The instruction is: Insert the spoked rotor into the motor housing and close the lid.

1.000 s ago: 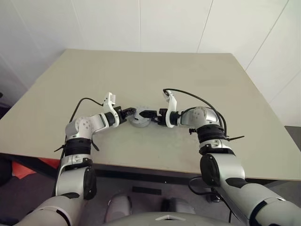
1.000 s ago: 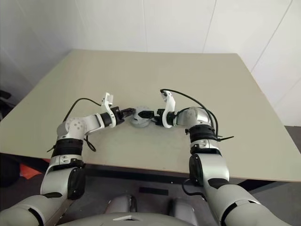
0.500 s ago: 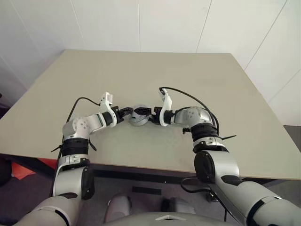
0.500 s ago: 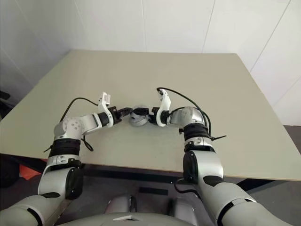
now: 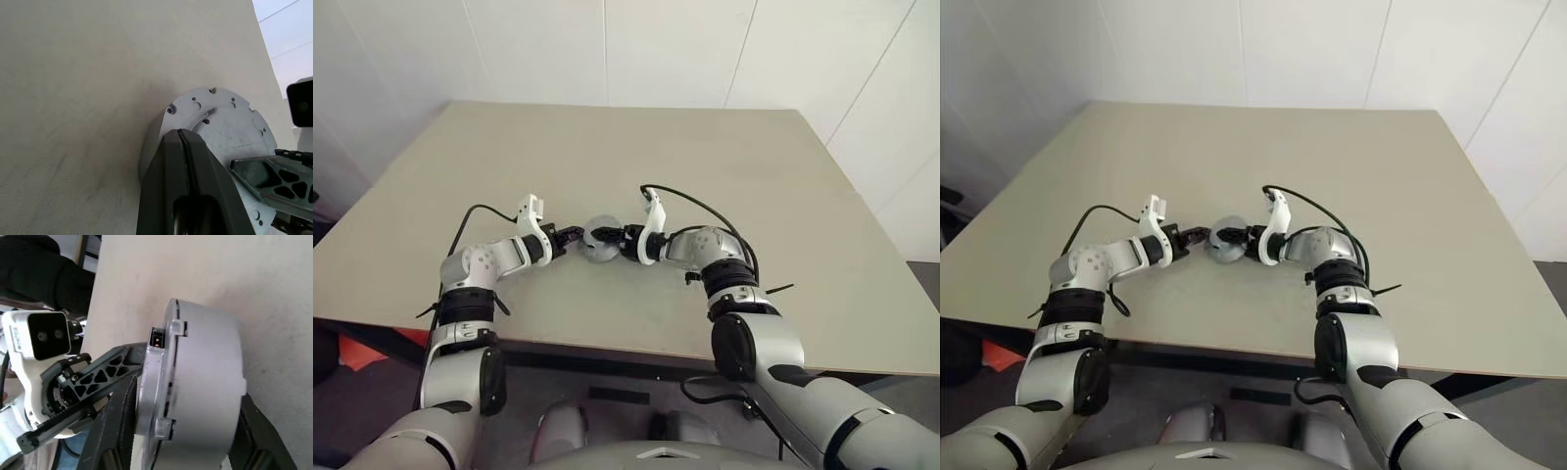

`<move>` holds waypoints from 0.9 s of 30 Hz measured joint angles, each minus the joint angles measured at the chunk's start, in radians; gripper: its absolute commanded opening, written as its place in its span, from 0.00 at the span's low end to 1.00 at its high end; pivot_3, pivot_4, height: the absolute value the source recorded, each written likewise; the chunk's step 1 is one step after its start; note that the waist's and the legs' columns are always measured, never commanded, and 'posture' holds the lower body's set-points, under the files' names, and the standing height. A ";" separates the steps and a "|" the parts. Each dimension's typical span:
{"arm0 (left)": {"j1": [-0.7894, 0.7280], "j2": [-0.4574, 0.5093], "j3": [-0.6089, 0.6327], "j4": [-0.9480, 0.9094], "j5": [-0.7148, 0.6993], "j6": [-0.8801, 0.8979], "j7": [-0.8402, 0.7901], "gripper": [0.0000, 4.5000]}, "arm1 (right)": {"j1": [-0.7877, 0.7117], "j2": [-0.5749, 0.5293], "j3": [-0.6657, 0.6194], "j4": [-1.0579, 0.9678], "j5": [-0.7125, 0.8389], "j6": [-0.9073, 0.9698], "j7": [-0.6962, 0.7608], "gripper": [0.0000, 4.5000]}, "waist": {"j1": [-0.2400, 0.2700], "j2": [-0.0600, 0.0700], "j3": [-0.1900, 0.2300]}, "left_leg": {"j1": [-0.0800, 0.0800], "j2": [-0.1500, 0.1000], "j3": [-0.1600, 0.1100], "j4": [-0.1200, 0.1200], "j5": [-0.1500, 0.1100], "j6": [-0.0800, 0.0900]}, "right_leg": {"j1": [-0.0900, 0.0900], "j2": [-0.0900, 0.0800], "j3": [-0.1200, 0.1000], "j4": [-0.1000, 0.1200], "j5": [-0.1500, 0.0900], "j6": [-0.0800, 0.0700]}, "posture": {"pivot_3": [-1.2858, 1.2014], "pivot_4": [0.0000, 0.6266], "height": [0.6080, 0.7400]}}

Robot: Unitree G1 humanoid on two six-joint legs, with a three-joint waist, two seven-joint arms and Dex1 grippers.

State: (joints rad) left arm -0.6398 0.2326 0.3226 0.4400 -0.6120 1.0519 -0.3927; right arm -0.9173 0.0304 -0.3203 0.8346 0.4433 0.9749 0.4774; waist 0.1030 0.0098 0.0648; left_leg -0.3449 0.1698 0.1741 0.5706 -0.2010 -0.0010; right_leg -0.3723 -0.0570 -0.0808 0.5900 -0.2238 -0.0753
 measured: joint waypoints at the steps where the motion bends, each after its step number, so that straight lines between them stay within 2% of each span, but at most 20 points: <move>1: 0.000 0.001 0.000 0.005 0.001 -0.001 0.000 0.00 | -0.007 0.000 0.001 0.003 -0.002 -0.006 -0.002 0.50 | 0.003 0.000 0.000 | 0.000 0.000 0.000 0.000 0.000 0.000 | 0.001 0.000 0.000 0.000 0.000 0.000 | 0.52 0.00 1.00; 10: -0.003 0.001 -0.001 0.023 0.003 -0.020 -0.005 0.00 | -0.022 -0.004 -0.005 0.041 -0.002 -0.032 -0.004 0.47 | 0.005 0.000 0.000 | 0.002 0.000 0.000 0.001 0.001 -0.001 | 0.003 0.000 0.000 0.000 -0.003 0.005 | 0.52 0.00 1.00; 16: 0.007 -0.011 0.020 0.030 -0.003 -0.080 -0.012 0.00 | -0.052 -0.002 -0.080 0.105 0.035 -0.051 -0.065 0.47 | 0.003 0.000 0.001 | 0.001 0.000 0.000 0.001 0.002 -0.003 | 0.001 0.000 0.000 0.001 -0.001 0.003 | 0.52 0.00 1.00; 21: 0.014 -0.020 0.157 0.035 -0.078 -0.136 -0.005 0.00 | -0.104 -0.013 -0.194 0.156 0.109 -0.076 -0.137 0.47 | -0.001 -0.003 0.003 | -0.017 0.000 0.000 0.003 0.002 -0.002 | -0.018 0.000 0.000 0.005 0.002 -0.002 | 0.52 0.00 1.00; 23: 0.015 -0.019 0.202 0.034 -0.108 -0.149 -0.002 0.00 | -0.133 -0.020 -0.224 0.158 0.128 -0.090 -0.154 0.47 | 0.000 -0.003 0.003 | -0.030 0.000 -0.001 0.011 0.002 0.004 | -0.032 0.000 0.000 0.016 0.004 0.000 | 0.52 0.00 1.00; 26: 0.022 -0.020 0.244 0.034 -0.136 -0.162 0.018 0.00 | -0.155 -0.022 -0.257 0.168 0.158 -0.104 -0.168 0.47 | 0.002 -0.003 0.003 | -0.037 0.002 -0.001 0.012 0.002 0.005 | -0.039 0.000 -0.001 0.019 0.002 -0.002 | 0.52 0.00 1.00; 27: 0.024 -0.021 0.268 0.035 -0.153 -0.171 0.029 0.04 | -0.161 -0.021 -0.265 0.174 0.165 -0.106 -0.176 0.47 | 0.001 -0.003 0.003 | -0.039 0.002 -0.001 0.012 0.002 0.005 | -0.041 0.001 -0.001 0.019 0.002 -0.002 | 0.52 0.00 1.00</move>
State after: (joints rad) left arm -0.6160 0.2121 0.5903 0.4752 -0.7654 0.8807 -0.3635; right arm -1.0782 0.0090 -0.5850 1.0083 0.6079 0.8687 0.3017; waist 0.1040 0.0070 0.0679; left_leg -0.3838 0.1719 0.1734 0.5824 -0.1990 0.0037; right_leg -0.4137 -0.0565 -0.0819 0.6087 -0.2217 -0.0777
